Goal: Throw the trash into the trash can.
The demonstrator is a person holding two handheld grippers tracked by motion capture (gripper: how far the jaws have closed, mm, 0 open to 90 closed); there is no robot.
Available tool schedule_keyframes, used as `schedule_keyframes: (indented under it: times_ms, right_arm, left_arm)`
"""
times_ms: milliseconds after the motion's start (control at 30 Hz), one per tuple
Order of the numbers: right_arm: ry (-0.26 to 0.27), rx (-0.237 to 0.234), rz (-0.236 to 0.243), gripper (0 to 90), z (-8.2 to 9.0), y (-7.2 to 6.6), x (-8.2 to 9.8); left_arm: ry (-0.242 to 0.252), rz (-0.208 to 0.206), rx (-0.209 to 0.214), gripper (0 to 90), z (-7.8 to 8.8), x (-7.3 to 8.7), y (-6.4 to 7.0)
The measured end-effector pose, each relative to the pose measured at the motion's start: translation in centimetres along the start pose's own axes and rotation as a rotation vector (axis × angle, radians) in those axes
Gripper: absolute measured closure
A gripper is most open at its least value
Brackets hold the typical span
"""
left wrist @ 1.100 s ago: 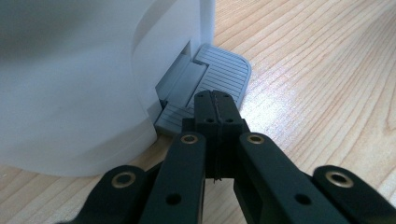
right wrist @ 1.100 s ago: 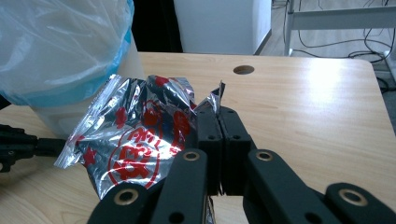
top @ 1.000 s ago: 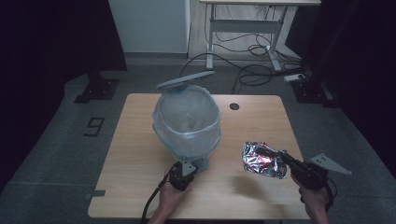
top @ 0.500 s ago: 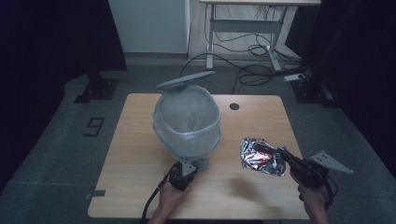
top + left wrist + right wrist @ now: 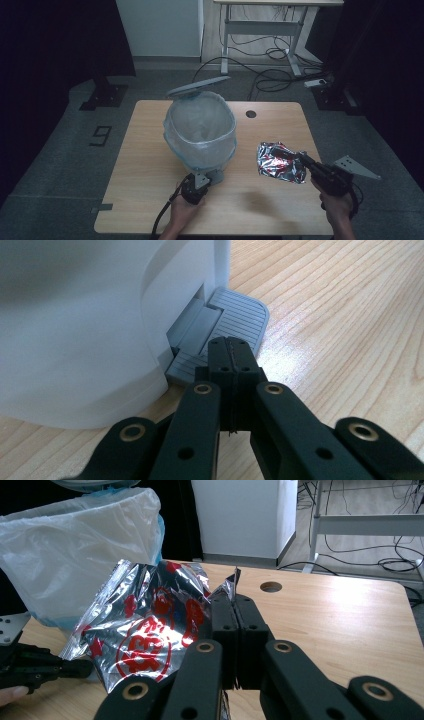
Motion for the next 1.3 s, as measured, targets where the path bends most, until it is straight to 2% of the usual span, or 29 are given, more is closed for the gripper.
schedule_keyframes:
  times_ms: [767,1300]
  right_arm:
    - [0.029,-0.012,0.021,88.3,0.1,-0.9,-3.4]
    - [0.049,-0.014,0.027,88.3,-0.2,-1.2,-5.1]
  left_arm:
    - [0.0,0.0,-0.003,90.0,0.0,0.0,0.0]
    - [0.0,0.001,-0.001,90.0,0.0,0.0,0.0]
Point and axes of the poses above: each handheld gripper's, and its own axes: z roughly backward along the jaws, x roughly out of its underside, y roughly to its right, the point moved 6 cm from there along -z, roughly forward along the jaws, and after that the axes turned 3 degrees about -z, right-handed, at the moved point
